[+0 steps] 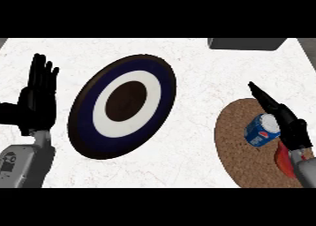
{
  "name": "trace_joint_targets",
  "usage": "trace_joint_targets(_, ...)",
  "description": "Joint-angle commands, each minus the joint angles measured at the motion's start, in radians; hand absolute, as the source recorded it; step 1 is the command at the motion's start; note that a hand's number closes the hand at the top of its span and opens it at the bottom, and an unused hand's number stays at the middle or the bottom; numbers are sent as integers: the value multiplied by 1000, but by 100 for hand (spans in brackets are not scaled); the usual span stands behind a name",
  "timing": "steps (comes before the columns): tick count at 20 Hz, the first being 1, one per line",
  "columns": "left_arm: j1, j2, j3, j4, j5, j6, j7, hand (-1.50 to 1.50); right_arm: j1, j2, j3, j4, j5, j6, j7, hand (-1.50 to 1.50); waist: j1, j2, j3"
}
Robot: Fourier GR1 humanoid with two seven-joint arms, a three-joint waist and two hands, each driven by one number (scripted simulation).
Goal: Pick the pear from the placemat and place it in the plate
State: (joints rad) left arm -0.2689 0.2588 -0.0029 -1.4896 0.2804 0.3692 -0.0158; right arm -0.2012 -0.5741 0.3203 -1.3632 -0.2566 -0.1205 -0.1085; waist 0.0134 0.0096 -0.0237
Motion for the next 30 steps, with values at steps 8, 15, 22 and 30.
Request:
trace_joint_targets(8, 221, -22, -178, 137, 7, -163, 142, 0, -76, -372, -361, 151, 2, 40, -105, 150, -43, 4, 24)
trace_joint_targets(15, 297, -35, -246, 80, -23, -186, 152, 0, 35, -276, -585, 371, -243, 276, -442, -150, -15, -8, 27)
trace_joint_targets(22, 262, -39, -223, 70, -35, -168, 198, 0, 128, -444, -535, 318, -113, 416, -421, -150, -25, -10, 23)
trace_joint_targets(30, 252, -5, -179, 92, 7, -232, 213, 0, 160, -551, -380, 112, 62, 451, -264, -150, -23, -11, 22)
